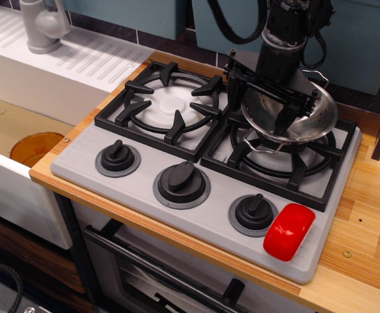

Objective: End effector transition from pot or pan to object

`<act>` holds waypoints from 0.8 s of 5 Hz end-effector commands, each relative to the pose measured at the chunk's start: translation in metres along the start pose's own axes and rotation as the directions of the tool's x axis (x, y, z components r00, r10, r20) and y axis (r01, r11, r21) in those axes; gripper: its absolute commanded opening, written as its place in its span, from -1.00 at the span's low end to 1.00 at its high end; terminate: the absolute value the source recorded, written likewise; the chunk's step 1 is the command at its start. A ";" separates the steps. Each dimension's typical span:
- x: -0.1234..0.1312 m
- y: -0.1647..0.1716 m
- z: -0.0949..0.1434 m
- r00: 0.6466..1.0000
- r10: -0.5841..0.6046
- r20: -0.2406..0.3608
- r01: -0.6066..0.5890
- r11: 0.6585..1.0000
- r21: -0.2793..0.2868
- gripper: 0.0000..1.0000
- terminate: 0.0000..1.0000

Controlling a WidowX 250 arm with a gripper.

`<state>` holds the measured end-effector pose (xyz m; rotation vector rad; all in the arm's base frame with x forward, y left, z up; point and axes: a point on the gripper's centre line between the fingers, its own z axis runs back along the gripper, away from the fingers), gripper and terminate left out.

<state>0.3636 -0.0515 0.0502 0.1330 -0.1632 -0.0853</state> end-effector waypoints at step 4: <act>0.005 -0.004 0.072 0.999 -0.009 -0.044 0.012 0.998 0.064 1.00 -1.00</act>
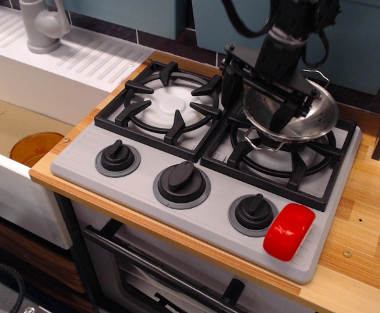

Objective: End effector transition from pot or pan to object

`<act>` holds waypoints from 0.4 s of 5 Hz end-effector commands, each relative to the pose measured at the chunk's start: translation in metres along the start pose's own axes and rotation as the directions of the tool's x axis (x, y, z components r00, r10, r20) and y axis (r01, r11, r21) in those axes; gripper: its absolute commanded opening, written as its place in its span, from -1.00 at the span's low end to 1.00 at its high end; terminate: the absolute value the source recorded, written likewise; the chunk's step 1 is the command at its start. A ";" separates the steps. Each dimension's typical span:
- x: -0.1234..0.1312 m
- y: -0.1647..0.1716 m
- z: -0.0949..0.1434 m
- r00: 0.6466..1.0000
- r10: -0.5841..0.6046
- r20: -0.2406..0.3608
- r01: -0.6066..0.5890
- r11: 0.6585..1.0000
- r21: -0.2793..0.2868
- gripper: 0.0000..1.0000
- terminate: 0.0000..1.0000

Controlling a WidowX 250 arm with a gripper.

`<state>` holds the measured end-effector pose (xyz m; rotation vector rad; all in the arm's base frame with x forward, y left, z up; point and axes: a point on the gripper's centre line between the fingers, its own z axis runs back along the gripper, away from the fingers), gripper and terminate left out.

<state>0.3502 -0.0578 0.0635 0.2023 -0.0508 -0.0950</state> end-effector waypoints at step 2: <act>-0.003 0.008 0.096 0.999 0.019 0.039 -0.018 1.000 -0.017 1.00 -1.00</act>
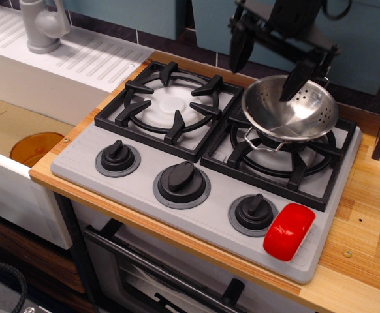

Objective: End effector transition from pot or pan to object

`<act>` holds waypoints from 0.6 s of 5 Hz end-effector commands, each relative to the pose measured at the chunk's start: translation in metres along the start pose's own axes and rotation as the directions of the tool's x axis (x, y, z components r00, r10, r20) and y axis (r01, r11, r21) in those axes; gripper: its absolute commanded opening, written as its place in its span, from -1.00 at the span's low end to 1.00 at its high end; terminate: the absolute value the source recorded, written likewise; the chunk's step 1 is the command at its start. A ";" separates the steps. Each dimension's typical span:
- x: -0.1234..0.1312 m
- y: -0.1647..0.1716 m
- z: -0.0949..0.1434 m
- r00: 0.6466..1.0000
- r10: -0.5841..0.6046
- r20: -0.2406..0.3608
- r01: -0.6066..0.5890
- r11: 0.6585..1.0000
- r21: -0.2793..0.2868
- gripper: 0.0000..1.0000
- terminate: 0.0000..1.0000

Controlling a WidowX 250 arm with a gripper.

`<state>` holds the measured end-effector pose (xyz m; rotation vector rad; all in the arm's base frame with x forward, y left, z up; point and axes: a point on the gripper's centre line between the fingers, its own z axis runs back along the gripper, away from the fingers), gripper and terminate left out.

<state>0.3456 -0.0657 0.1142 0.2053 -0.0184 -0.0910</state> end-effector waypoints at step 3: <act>-0.057 -0.067 0.050 0.992 0.067 0.108 -0.066 0.998 -0.010 1.00 -1.00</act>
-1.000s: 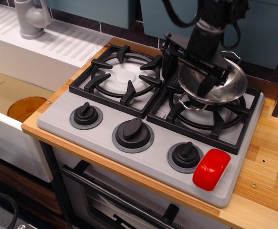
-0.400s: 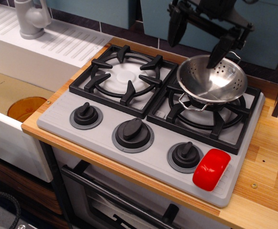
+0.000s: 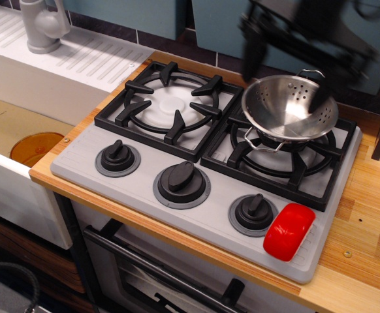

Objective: End effector transition from pot or pan to object

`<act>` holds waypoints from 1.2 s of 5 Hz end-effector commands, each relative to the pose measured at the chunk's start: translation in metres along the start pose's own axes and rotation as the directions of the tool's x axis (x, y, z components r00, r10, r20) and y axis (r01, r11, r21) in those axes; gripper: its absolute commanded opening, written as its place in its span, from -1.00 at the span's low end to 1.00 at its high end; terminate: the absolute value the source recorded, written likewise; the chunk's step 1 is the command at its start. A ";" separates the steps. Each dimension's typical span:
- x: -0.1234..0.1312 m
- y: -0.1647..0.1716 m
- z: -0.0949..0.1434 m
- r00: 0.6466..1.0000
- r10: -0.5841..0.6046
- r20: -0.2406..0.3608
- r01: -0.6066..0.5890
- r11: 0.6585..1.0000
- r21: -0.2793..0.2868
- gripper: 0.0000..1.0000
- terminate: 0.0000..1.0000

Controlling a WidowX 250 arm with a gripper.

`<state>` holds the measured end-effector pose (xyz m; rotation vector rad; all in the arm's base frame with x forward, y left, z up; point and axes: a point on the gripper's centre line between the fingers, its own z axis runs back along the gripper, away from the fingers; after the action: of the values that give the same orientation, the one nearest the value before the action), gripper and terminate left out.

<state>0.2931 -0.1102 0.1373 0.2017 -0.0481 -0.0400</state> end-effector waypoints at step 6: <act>-0.033 -0.046 -0.068 0.973 0.019 0.229 -0.013 0.999 -0.029 1.00 -1.00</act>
<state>0.2543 -0.1372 0.0481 0.1868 -0.2458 -0.0581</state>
